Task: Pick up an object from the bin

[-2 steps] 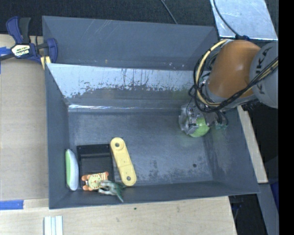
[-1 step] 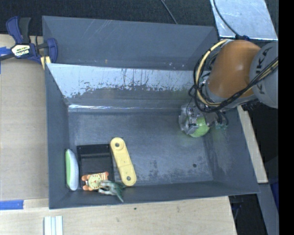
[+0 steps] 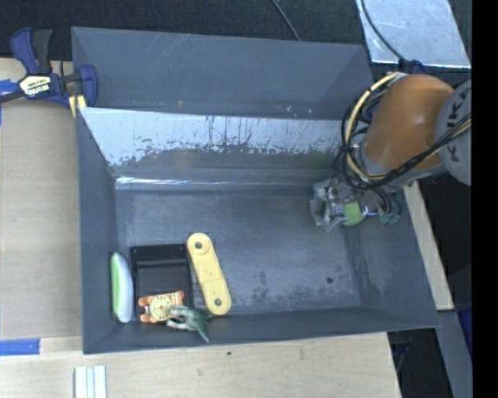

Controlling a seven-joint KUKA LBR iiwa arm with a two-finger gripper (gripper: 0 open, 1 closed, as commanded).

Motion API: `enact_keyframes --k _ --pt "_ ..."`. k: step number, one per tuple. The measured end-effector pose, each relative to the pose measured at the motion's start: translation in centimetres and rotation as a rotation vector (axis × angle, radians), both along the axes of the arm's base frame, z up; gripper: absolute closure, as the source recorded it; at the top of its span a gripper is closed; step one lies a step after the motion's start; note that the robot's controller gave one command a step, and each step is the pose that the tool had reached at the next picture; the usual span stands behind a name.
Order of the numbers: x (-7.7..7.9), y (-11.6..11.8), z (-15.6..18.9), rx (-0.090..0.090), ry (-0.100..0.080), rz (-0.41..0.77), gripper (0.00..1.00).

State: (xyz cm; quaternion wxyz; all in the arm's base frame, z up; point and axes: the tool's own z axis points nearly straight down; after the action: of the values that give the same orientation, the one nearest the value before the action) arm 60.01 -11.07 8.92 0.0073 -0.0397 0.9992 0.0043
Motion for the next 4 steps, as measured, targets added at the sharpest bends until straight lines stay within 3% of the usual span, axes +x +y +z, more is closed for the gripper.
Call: enact_keyframes --k 1,2,3,4 --pt "0.75 -0.55 -0.36 0.015 -0.014 -0.138 1.00" --pt "0.26 -0.33 0.63 -0.004 -0.010 -0.146 1.00" --pt "0.19 -0.70 -0.05 0.017 -0.010 -0.056 1.00" --pt "0.37 -0.91 -0.01 0.018 -0.017 -0.105 1.00"
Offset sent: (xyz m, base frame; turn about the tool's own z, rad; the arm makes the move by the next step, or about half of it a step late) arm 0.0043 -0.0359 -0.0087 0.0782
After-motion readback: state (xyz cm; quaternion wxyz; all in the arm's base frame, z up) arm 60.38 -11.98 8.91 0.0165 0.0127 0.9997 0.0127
